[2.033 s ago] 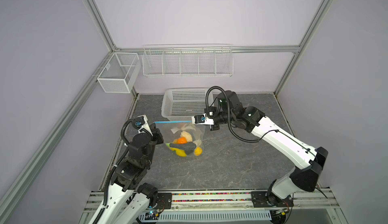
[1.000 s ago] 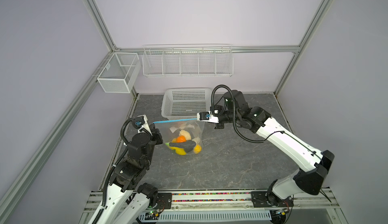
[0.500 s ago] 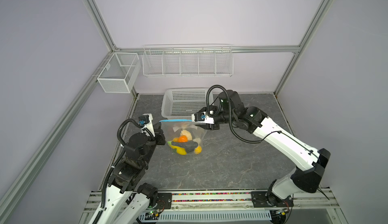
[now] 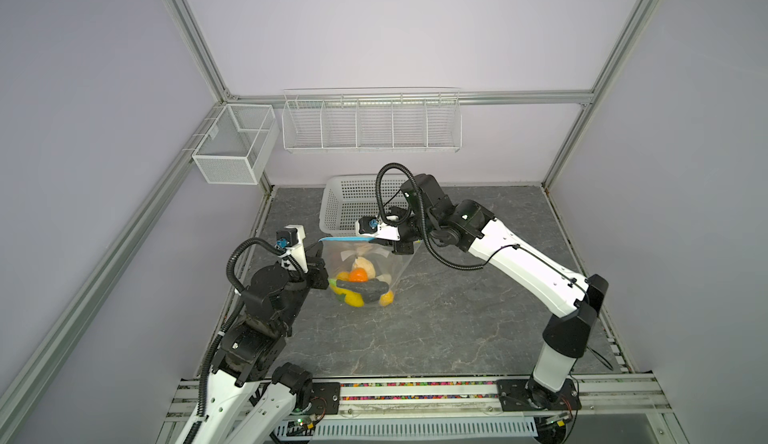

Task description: Place the food in the zip-top bag and seal the zipper

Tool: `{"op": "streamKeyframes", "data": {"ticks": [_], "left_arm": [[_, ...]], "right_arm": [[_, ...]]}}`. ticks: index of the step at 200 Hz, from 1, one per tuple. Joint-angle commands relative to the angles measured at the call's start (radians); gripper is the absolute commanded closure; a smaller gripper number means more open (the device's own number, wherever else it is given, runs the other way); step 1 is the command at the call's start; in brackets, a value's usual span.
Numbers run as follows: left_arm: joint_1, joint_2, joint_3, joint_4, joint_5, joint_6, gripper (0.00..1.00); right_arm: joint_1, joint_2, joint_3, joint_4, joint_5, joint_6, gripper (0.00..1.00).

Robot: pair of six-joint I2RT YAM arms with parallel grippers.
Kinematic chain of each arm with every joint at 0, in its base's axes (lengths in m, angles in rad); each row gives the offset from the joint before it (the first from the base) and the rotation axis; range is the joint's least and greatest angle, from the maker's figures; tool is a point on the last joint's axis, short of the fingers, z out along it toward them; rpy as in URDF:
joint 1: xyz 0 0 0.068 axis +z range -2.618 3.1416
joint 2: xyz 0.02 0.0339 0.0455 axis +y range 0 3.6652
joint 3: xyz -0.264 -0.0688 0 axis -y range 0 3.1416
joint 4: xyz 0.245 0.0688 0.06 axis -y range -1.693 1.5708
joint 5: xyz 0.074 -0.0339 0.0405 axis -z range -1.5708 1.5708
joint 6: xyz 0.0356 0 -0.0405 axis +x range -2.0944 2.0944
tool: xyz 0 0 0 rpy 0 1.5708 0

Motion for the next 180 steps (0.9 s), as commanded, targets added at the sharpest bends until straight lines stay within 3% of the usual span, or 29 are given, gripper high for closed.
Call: {"op": "streamKeyframes", "data": {"ticks": [1,17,58,97,122,180], "left_arm": [[0.005,-0.007,0.018,0.042,0.007,0.013,1.00],[0.005,-0.006,0.016,0.046,0.006,0.013,1.00],[0.005,0.034,0.031,0.032,-0.026,-0.017,1.00],[0.005,0.041,0.044,0.044,-0.011,-0.041,0.31],[0.005,0.045,0.050,0.053,-0.008,-0.063,0.00],[0.005,0.053,0.056,0.026,-0.066,-0.178,0.01]], "right_arm": [[0.006,0.010,0.025,-0.024,-0.004,0.018,0.86],[0.007,0.008,0.027,-0.026,-0.005,0.016,0.94],[0.015,-0.004,0.022,-0.044,0.040,-0.006,0.94],[0.017,-0.056,0.003,-0.008,0.137,0.064,0.94],[0.018,-0.088,0.019,-0.013,0.263,0.182,0.94],[0.019,-0.170,0.030,-0.051,0.447,0.505,0.94]]}}
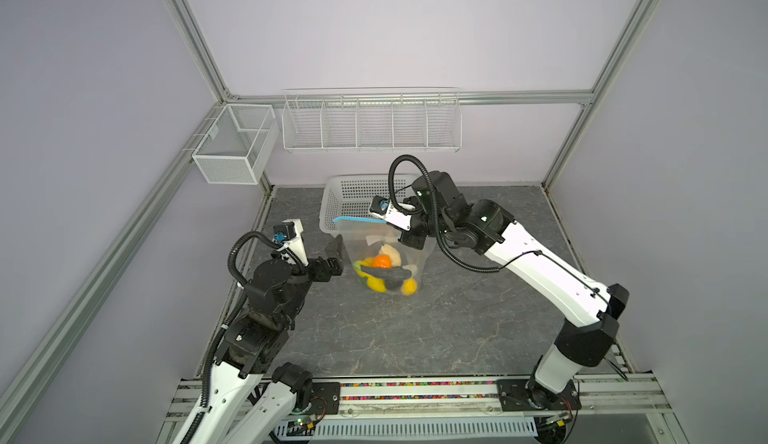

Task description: Place the food in the zip-top bag and seal the zipper

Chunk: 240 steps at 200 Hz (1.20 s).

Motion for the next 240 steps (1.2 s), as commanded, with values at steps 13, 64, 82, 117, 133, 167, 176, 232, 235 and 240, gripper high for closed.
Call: {"op": "streamKeyframes", "data": {"ticks": [13,64,82,117,133,167,176,232,235,240], "left_arm": [[0.005,0.011,0.042,-0.039,-0.060,-0.093,0.01],[0.005,0.036,0.024,-0.093,-0.070,-0.242,0.01],[0.006,0.037,-0.030,-0.053,-0.012,-0.327,0.01],[0.006,0.018,-0.121,-0.009,0.001,-0.385,0.01],[0.007,0.014,-0.116,-0.036,0.012,-0.384,0.00],[0.012,0.015,-0.084,-0.130,-0.002,-0.397,0.00],[0.015,0.012,-0.082,-0.145,-0.003,-0.400,0.00],[0.017,-0.044,-0.121,-0.140,0.028,-0.417,0.01],[0.017,-0.046,-0.121,-0.144,0.025,-0.416,0.00],[0.017,-0.049,-0.118,-0.149,0.018,-0.412,0.00]], "right_arm": [[0.004,-0.090,0.011,0.008,0.138,0.261,0.94],[0.005,-0.165,-0.072,0.008,0.263,0.439,0.94],[0.005,-0.164,-0.053,-0.056,0.309,0.482,0.94],[0.005,-0.166,-0.034,-0.098,0.277,0.624,0.94],[0.005,-0.166,-0.028,-0.082,0.226,0.728,0.94],[0.006,-0.222,-0.146,0.072,0.145,1.002,0.93],[0.007,-0.247,-0.211,0.149,0.114,1.083,0.93],[0.067,-0.168,-0.219,0.379,-0.009,1.334,0.93],[0.067,-0.164,-0.215,0.385,-0.014,1.341,0.93],[0.067,-0.159,-0.215,0.397,-0.018,1.353,0.93]]}}
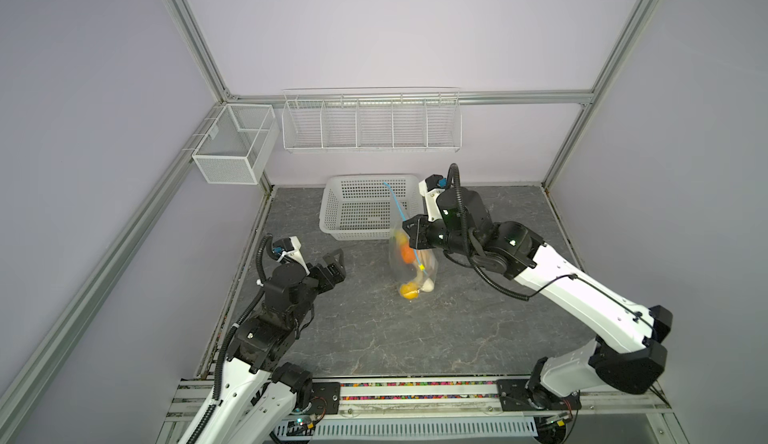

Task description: Place the food in the zip-top bag and seal the zipper

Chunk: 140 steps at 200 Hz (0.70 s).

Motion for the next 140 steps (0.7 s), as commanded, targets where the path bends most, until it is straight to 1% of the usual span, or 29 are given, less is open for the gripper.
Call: {"op": "streamKeyframes", "data": {"ticks": [1,14,27,47,66,96,104,122,131,140], "left_arm": [[0.005,-0.024,-0.004,-0.029,-0.006,-0.017,0.00],[0.005,-0.026,0.002,-0.034,-0.015,-0.009,0.00],[0.005,-0.027,0.002,-0.038,-0.025,-0.007,0.01],[0.005,-0.019,-0.005,-0.034,-0.031,-0.012,0.00],[0.005,0.005,-0.021,-0.003,-0.019,-0.023,0.00],[0.005,0.084,-0.024,0.052,0.027,-0.028,0.00],[0.005,0.108,-0.023,0.068,0.042,-0.023,0.01],[0.005,0.153,-0.023,0.103,0.074,-0.009,0.04],[0.005,0.203,-0.023,0.121,0.092,0.006,0.05],[0.005,0.236,-0.019,0.133,0.110,0.011,0.07]], "right_arm": [[0.017,0.030,0.050,0.179,-0.079,0.151,0.93],[0.011,0.014,0.009,0.201,-0.061,0.176,0.93],[-0.016,-0.017,-0.081,0.233,-0.066,0.221,0.93],[-0.091,-0.080,-0.263,0.297,-0.121,0.307,0.93],[-0.164,-0.145,-0.403,0.288,-0.123,0.324,0.93],[-0.292,-0.246,-0.585,0.238,-0.147,0.292,0.93],[-0.319,-0.276,-0.620,0.217,-0.149,0.279,0.93],[-0.357,-0.336,-0.697,0.183,-0.136,0.249,0.94],[-0.372,-0.359,-0.735,0.177,-0.134,0.238,0.94],[-0.391,-0.376,-0.773,0.174,-0.134,0.228,0.94]]}}
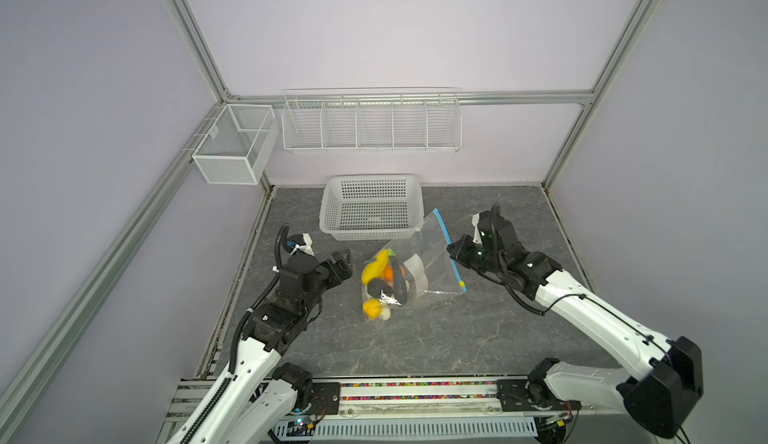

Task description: Place the food in the zip-top bag and seal the zipper

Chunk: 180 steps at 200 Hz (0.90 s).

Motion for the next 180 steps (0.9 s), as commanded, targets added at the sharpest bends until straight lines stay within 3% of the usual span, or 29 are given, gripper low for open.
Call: {"op": "streamKeyframes", "data": {"ticks": [1,43,99,123,149,180], "left_arm": [[0.005,0.064,-0.006,0.065,0.061,0.020,0.08],[-0.039,0.202,-0.032,0.190,0.211,-0.009,0.13],[-0.160,0.266,-0.085,0.300,0.282,-0.034,0.24],[-0.195,0.318,-0.079,0.304,0.292,-0.045,0.38],[-0.243,0.398,-0.048,0.343,0.316,-0.042,0.46],[-0.266,0.490,-0.001,0.357,0.370,-0.034,0.58]], "right_arm": [[-0.034,-0.056,-0.081,-0.025,-0.007,-0.024,0.94],[-0.141,-0.080,-0.226,-0.022,0.000,-0.114,0.94],[-0.250,-0.007,-0.320,0.062,-0.057,-0.210,0.94],[-0.292,0.021,-0.357,0.101,-0.074,-0.230,0.93],[-0.324,0.041,-0.367,0.127,-0.087,-0.249,0.89],[-0.336,0.064,-0.359,0.144,-0.108,-0.258,0.77]]}}
